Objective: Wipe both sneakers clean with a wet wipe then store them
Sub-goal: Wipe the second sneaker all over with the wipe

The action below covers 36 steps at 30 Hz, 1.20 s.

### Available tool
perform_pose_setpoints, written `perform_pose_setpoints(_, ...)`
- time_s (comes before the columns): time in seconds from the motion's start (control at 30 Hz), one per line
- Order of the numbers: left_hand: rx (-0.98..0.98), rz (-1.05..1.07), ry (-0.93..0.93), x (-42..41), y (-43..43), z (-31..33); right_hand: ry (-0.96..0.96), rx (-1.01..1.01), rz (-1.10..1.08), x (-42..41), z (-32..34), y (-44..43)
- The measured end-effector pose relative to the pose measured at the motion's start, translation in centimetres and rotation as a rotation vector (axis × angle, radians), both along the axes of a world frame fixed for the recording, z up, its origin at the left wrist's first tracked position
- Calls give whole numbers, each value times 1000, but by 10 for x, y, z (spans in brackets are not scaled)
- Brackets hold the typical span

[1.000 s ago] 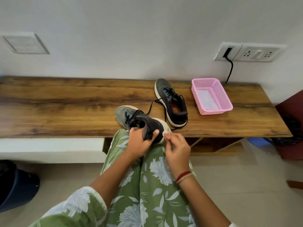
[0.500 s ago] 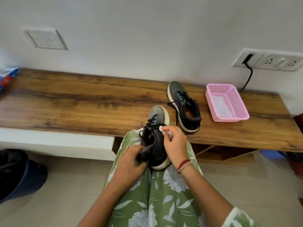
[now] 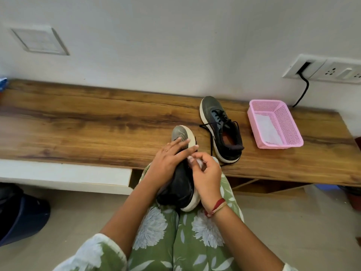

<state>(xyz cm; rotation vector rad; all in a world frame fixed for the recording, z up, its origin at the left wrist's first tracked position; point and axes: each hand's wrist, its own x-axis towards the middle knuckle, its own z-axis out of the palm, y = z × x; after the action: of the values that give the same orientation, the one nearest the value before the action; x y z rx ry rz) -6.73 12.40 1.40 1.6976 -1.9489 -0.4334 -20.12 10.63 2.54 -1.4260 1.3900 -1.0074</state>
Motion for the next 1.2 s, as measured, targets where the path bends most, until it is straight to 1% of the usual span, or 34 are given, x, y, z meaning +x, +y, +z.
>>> perform_pose_setpoints(0.1, -27, 37, 38, 1, 5, -18, -518, 371, -253, -1, 6, -2)
perform_pose_setpoints(0.17, -96, 76, 51, -1, 11, -25, -756, 605, -371, -8, 7, -14)
perform_pose_setpoints(0.2, -134, 93, 70, -2, 12, -27, -832, 701, -387, -11, 6, -21)
perform_pose_setpoints(0.23, -143, 129, 131, -4, 13, -25, -859, 774, -383, -14, 5, -29)
perform_pose_setpoints(0.27, -124, 185, 224, -5, 15, -20, -841, 827, -368, -15, 3, -36)
perform_pose_setpoints(0.3, -78, 239, 358, -7, 15, -12, -804, 867, -343, -13, 2, -43)
perform_pose_setpoints(0.33, -51, 298, 364, -8, 13, -4, -766, 896, -309, -9, 0, -48)
perform_pose_setpoints(0.37, 10, 350, 442, -9, 12, -1, -739, 921, -275, -3, -1, -53)
perform_pose_setpoints(0.43, 46, 414, 466, -10, 14, 1, -724, 948, -248, 9, 1, -61)
perform_pose_setpoints(0.47, 32, 425, 424, -11, 15, 1, -750, 947, -263, 12, 2, -66)
perform_pose_setpoints(0.5, 35, 439, 444, -13, 15, 4, -798, 938, -295, 13, 2, -72)
perform_pose_setpoints(0.53, 36, 425, 419, -13, 16, 3, -862, 916, -330, 13, 3, -80)
perform_pose_setpoints(0.6, 76, 369, 459, -15, 16, 0, -991, 828, -372, 12, 7, -97)
perform_pose_setpoints(0.63, 113, 323, 455, -16, 16, 2, -1010, 764, -362, 13, 13, -105)
perform_pose_setpoints(0.7, 130, 231, 323, -16, 16, 4, -944, 626, -272, 25, 31, -118)
perform_pose_setpoints(0.73, 137, 215, 313, -16, 16, 6, -908, 568, -201, 35, 42, -121)
perform_pose_setpoints(0.77, 58, 214, 299, -14, 16, 4, -874, 535, -104, 46, 53, -122)
perform_pose_setpoints(0.8, -102, 185, 120, -12, 15, -3, -782, 517, 19, 60, 62, -124)
perform_pose_setpoints(0.83, -254, 132, -41, -11, 16, -13, -610, 499, 163, 73, 69, -126)
perform_pose_setpoints(0.87, -315, 92, -189, -9, 17, -20, -371, 467, 310, 83, 73, -128)
perform_pose_setpoints(0.9, -345, 93, -262, -11, 19, -23, -131, 410, 422, 89, 72, -132)
perform_pose_setpoints(0.93, -351, 126, -288, -14, 21, -22, 69, 325, 469, 90, 67, -138)
perform_pose_setpoints(0.97, -355, 163, -308, -16, 21, -20, 214, 228, 452, 86, 62, -147)
perform_pose_setpoints(1.0, -336, 187, -306, -16, 22, -20, 292, 148, 392, 80, 57, -155)
perform_pose_setpoints(1.07, -277, 232, -276, -14, 23, -22, 323, 77, 262, 63, 45, -171)
perform_pose_setpoints(1.13, -163, 282, -215, -12, 21, -23, 343, 128, 232, 48, 29, -181)
perform_pose_setpoints(1.2, -95, 346, -236, -14, 22, -22, 397, 223, 288, 42, 13, -184)
